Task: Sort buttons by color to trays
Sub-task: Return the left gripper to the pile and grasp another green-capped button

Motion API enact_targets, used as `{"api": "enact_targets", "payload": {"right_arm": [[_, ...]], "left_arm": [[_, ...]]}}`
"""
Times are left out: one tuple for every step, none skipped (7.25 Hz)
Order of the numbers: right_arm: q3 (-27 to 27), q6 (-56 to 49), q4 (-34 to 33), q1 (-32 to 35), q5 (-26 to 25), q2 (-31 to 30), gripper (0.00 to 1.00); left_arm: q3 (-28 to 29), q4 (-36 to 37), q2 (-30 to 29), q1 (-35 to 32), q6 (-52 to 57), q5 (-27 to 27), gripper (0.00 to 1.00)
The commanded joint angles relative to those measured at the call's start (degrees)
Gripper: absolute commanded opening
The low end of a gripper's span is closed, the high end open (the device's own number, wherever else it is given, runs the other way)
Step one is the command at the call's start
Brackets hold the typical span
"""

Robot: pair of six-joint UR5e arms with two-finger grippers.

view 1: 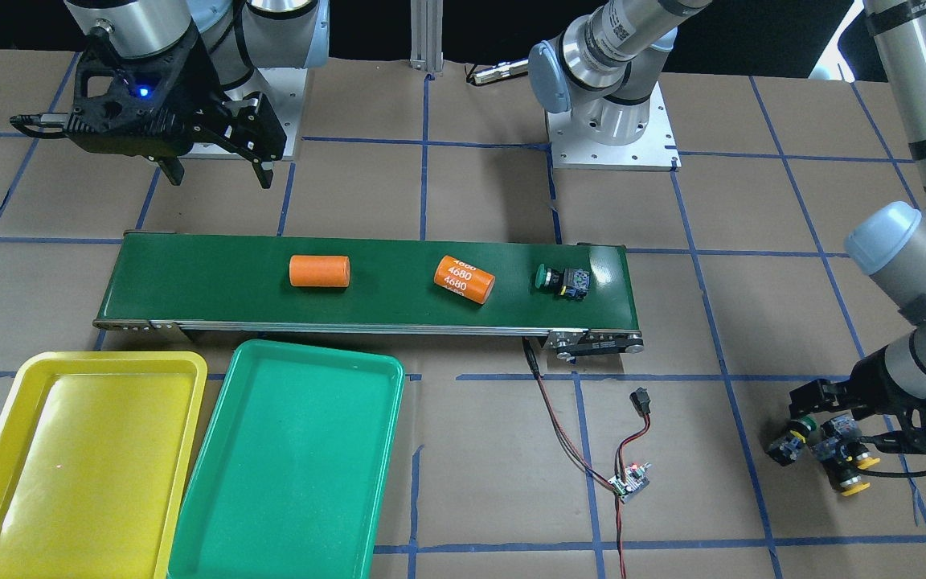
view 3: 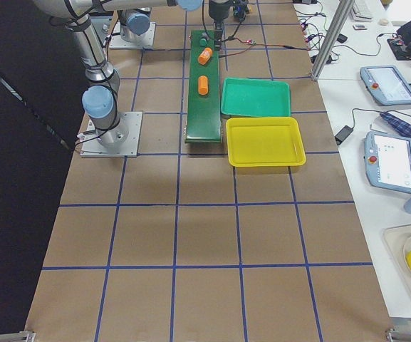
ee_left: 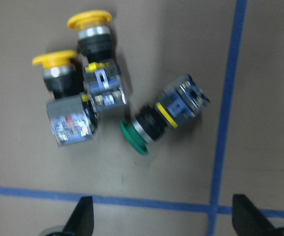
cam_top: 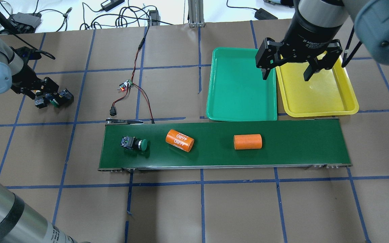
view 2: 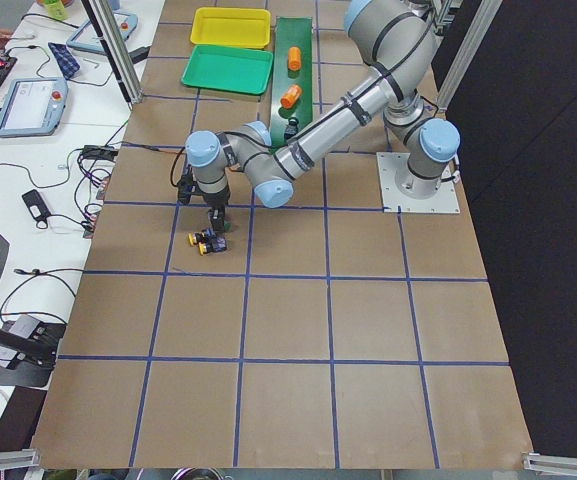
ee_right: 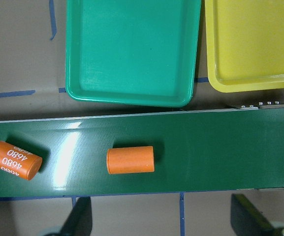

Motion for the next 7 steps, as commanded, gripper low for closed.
{"api": "enact_targets", "payload": {"right_arm": [[0.0,-0.1,0.0,-0.1,0.0,0.0,1.0],[0.0,-0.1,0.0,-0.1,0.0,0.0,1.0],[0.0,-0.1,0.0,-0.1,0.0,0.0,1.0],[0.0,-0.2,0.0,-0.1,0.0,0.0,1.0],[0.0,-0.3,0.0,-0.1,0.0,0.0,1.0],[0.0,-0.3,0.0,-0.1,0.0,0.0,1.0],[0.0,-0.3,0.1,-0.3,0.0,0.0,1.0]], "left_arm": [[-0.1,2.4,-2.6,0.0,2.9,-0.5,1.0],[-0.9,2.5,-3.0,0.0,4.1,-0.6,1.0],[-2.1,4.5,-3.0,0.0,7.3,-0.5,0.96],[-2.3,8.3,-3.2,0.0,8.9,-0.6,0.87],[-2.4,8.6,-3.4,0.0,9.2,-0.7,0.77],[-2.3,8.7,-3.3,0.0,9.6,-1.6,0.75],[-2.4,8.7,-3.2,0.0,9.5,-2.0,0.76]]}}
